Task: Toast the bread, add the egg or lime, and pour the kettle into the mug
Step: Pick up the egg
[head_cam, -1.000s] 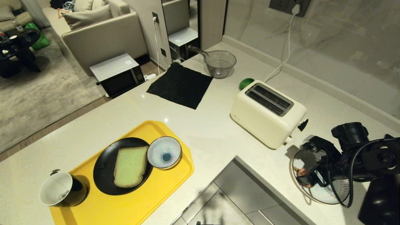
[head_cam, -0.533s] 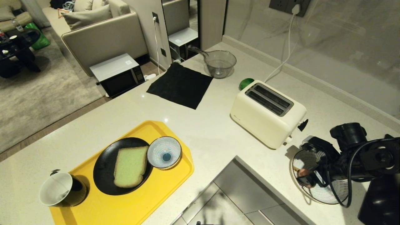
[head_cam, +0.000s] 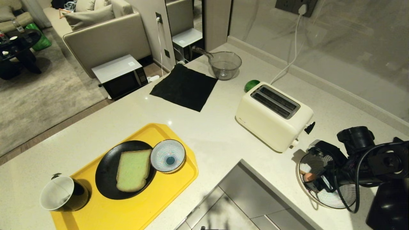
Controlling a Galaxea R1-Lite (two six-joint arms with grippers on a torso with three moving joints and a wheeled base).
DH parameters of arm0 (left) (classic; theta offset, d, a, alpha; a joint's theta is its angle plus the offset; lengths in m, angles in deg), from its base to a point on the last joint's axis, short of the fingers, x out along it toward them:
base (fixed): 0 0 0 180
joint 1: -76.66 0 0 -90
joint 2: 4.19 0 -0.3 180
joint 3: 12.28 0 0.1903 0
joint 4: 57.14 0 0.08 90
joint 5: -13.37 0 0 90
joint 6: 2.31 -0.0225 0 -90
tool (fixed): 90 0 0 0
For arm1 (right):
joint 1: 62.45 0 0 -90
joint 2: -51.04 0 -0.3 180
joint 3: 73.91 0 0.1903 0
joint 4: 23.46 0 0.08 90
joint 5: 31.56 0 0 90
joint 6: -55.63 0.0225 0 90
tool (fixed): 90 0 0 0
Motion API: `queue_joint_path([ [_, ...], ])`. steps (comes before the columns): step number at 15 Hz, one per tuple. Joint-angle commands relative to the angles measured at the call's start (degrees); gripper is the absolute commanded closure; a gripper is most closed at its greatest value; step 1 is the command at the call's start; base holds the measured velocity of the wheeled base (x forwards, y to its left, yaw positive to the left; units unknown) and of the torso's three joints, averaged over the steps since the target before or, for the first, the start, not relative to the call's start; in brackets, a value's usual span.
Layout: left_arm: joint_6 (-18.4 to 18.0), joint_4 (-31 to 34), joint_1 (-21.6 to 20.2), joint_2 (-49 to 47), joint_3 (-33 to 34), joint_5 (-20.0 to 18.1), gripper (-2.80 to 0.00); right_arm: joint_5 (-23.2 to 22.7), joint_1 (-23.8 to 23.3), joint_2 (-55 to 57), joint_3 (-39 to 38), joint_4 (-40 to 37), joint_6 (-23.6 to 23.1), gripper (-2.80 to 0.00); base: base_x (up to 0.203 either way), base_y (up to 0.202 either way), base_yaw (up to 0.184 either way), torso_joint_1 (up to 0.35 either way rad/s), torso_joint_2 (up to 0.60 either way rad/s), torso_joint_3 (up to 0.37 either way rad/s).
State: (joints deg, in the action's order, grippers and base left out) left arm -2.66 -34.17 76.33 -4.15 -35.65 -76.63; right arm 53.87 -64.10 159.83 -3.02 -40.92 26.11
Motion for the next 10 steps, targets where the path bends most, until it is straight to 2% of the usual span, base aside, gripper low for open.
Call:
queue_joint_path([
  [1,0.0,0.0,0.0,0.0,0.0,0.0,0.0,-0.1,0.0,0.2,-0.1,0.0,-0.2,-2.8,0.0,0.0,0.0,0.0,0.0,0.0],
  [10,-0.1,0.0,0.0,0.0,0.0,0.0,0.0,0.2,0.9,1.0,1.2,0.1,-0.2,-2.8,0.0,0.0,0.0,0.0,0.0,0.0],
])
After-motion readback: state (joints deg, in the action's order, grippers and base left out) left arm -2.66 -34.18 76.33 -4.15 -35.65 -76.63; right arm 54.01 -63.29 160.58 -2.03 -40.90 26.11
